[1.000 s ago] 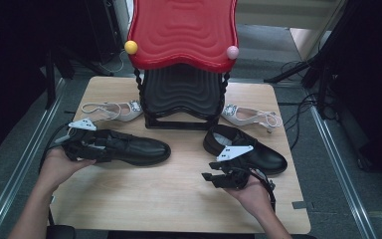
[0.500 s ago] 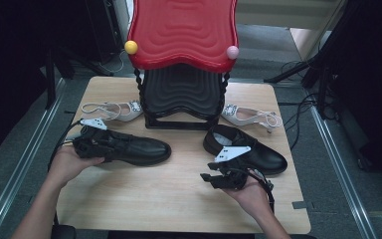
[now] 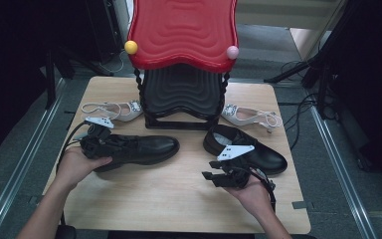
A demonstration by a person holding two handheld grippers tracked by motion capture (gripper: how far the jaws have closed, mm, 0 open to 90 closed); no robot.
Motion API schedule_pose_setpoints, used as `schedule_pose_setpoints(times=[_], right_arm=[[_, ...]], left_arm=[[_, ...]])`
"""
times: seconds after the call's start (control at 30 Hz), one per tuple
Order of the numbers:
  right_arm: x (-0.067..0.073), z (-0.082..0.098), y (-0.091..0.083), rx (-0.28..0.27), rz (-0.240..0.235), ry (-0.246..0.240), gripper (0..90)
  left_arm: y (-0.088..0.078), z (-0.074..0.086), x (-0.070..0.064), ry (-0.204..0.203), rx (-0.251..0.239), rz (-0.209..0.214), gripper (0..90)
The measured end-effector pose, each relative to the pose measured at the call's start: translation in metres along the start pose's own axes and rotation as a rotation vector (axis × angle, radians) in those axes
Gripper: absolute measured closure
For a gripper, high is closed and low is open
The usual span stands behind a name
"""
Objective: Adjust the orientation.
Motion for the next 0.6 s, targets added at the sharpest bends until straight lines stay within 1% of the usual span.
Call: schedule_pose_setpoints(times=[0.03,0.07,0.1,0.13,0.17,0.2,0.23,0.27,0.3,0.37,0.4,0.43,0.53,0.57,0.6], right_arm=[[0.0,0.0,0.0,-0.002,0.0,-0.002,54.7],[0.0,0.0,0.0,-0.002,0.0,-0.002,54.7],[0.0,-0.001,-0.001,-0.006,0.0,-0.005,54.6],[0.0,-0.001,-0.001,-0.008,0.0,-0.005,54.6],[0.001,-0.001,-0.002,-0.008,0.0,-0.006,54.6],[0.001,-0.001,-0.002,-0.008,0.0,-0.006,54.6],[0.001,-0.001,-0.003,-0.011,0.0,-0.01,54.5],[0.002,-0.002,-0.003,-0.013,-0.001,-0.009,54.5],[0.002,-0.002,-0.003,-0.013,0.0,-0.01,54.5],[0.002,-0.002,-0.003,-0.013,-0.001,-0.01,54.4],[0.001,-0.002,-0.003,-0.014,0.001,-0.011,54.2],[0.001,-0.002,-0.003,-0.014,0.001,-0.011,54.2],[0.001,-0.002,-0.002,-0.013,-0.003,-0.013,54.1],[0.002,-0.002,-0.002,-0.013,-0.001,-0.012,54.1],[0.002,-0.003,-0.002,-0.016,0.001,-0.012,54.1]], left_arm=[[0.0,0.0,0.0,0.0,0.0,0.0,83.3],[0.002,-0.002,-0.004,0.0,-0.01,-0.008,83.3],[0.005,-0.006,-0.014,0.004,-0.019,-0.012,83.3],[0.007,-0.007,-0.019,0.001,-0.023,-0.011,83.3],[0.009,-0.008,-0.024,-0.006,-0.023,-0.004,83.3],[0.009,-0.008,-0.024,-0.006,-0.023,-0.004,83.3],[0.014,-0.009,-0.032,-0.018,-0.031,0.002,83.2],[0.014,-0.009,-0.032,-0.018,-0.031,0.002,83.3],[0.016,-0.009,-0.036,-0.029,-0.028,0.009,83.2],[0.021,-0.006,-0.044,-0.023,-0.02,0.013,83.2],[0.026,-0.004,-0.049,-0.026,-0.012,0.011,83.1],[0.026,-0.004,-0.049,-0.026,-0.012,0.011,83.1],[0.035,0.002,-0.058,-0.01,0.014,0.019,83.1],[0.037,0.004,-0.06,-0.01,0.013,0.016,83.0],[0.04,0.007,-0.063,-0.018,0.011,0.026,83.0]])
Point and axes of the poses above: each handheld gripper's, and its own axes: y roughly forward along the jaws, z roughly out of its underside, x roughly to its left, the point moved 7 cm from there along y, roughly forward along the jaws, and after that the axes turned 7 degrees about -y, right-handed, at the moved point
